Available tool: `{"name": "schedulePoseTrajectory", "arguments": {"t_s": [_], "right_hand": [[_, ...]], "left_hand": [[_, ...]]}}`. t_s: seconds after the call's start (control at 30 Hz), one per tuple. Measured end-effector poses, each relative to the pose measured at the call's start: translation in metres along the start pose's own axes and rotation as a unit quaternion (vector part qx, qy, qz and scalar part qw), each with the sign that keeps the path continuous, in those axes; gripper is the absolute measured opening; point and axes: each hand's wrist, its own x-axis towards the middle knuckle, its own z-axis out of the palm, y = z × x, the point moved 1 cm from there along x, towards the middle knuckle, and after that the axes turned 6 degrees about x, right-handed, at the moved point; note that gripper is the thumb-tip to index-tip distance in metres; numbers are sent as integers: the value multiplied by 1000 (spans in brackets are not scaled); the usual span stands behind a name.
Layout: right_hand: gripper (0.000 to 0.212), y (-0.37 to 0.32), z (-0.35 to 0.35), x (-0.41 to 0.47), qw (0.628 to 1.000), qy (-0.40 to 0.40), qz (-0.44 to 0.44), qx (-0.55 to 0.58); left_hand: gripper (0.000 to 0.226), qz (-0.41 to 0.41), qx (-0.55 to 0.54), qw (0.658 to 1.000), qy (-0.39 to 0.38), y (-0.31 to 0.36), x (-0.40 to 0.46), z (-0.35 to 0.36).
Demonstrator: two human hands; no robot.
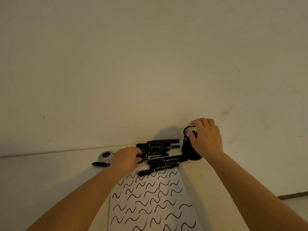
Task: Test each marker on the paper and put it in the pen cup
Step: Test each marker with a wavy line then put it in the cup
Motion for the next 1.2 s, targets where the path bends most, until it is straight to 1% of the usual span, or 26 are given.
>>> {"name": "schedulePoseTrajectory", "arguments": {"t_s": [0.1, 0.2, 0.27, 0.3, 0.33, 0.37, 0.4, 0.43, 0.57, 0.63, 0.67, 0.73, 0.8, 0.83, 0.87, 0.93, 1.0, 1.03, 1.07, 1.1, 1.13, 1.17, 1.2], "right_hand": [[25, -12, -11, -7, 997, 67, -36, 17], [19, -28, -20, -25, 992, 82, -89, 25], [15, -39, -19, -45, 993, 57, -92, 53], [14, -46, -18, -56, 993, 19, -62, 95], [14, -53, -17, -68, 987, -33, -11, 157], [15, -60, -16, -79, 968, -90, 45, 232], [16, -68, -15, -90, 937, -139, 95, 306], [16, -75, -15, -100, 907, -163, 129, 368], [15, -96, -23, -132, 814, -164, 195, 523], [18, -107, -28, -147, 781, -161, 223, 561], [20, -111, -30, -152, 775, -155, 235, 566], [25, -112, -35, -160, 775, -135, 262, 559], [27, -113, -37, -167, 771, -119, 293, 552], [27, -115, -37, -171, 764, -111, 307, 557], [27, -118, -36, -175, 756, -104, 319, 563], [28, -122, -37, -182, 742, -85, 343, 570], [29, -107, -39, -180, 713, -26, 410, 569], [29, -95, -43, -178, 694, 14, 442, 568], [29, -82, -48, -177, 690, 47, 452, 563], [28, -71, -52, -178, 709, 59, 438, 549], [26, -66, -54, -181, 741, 46, 408, 531], [23, -68, -54, -186, 773, 11, 371, 514], [19, -73, -51, -193, 794, -31, 336, 506]], "left_hand": [[23, -49, -50, 997, 45, -4, -3, -8], [24, -74, -96, 990, 66, -3, -11, -21], [26, -72, -143, 985, 61, 2, -22, -30], [24, -66, -174, 981, 54, 6, -29, -34], [20, -58, -207, 976, 47, 11, -37, -37], [16, -47, -238, 969, 40, 17, -47, -41], [14, -34, -262, 964, 34, 25, -58, -45], [16, -22, -278, 960, 27, 33, -69, -49], [20, 28, -328, 944, -22, 64, -117, -50], [22, 47, -343, 937, -46, 76, -136, -47], [24, 52, -344, 936, -50, 80, -143, -46], [26, 45, -346, 936, -48, 87, -156, -44], [27, 38, -331, 942, -31, 91, -166, -44], [26, 36, -315, 948, -17, 94, -170, -45], [24, 36, -289, 957, 0, 96, -174, -45], [24, 40, -194, 979, 47, 98, -182, -42], [24, 43, -91, 992, 81, 91, -193, -34], [23, 36, -62, 994, 82, 84, -200, -29], [24, 24, -55, 995, 75, 76, -207, -25], [25, 13, -65, 995, 68, 68, -212, -22], [26, 9, -89, 994, 63, 61, -214, -20], [26, 10, -115, 991, 61, 56, -214, -19], [26, 16, -136, 989, 62, 53, -212, -18]]}}
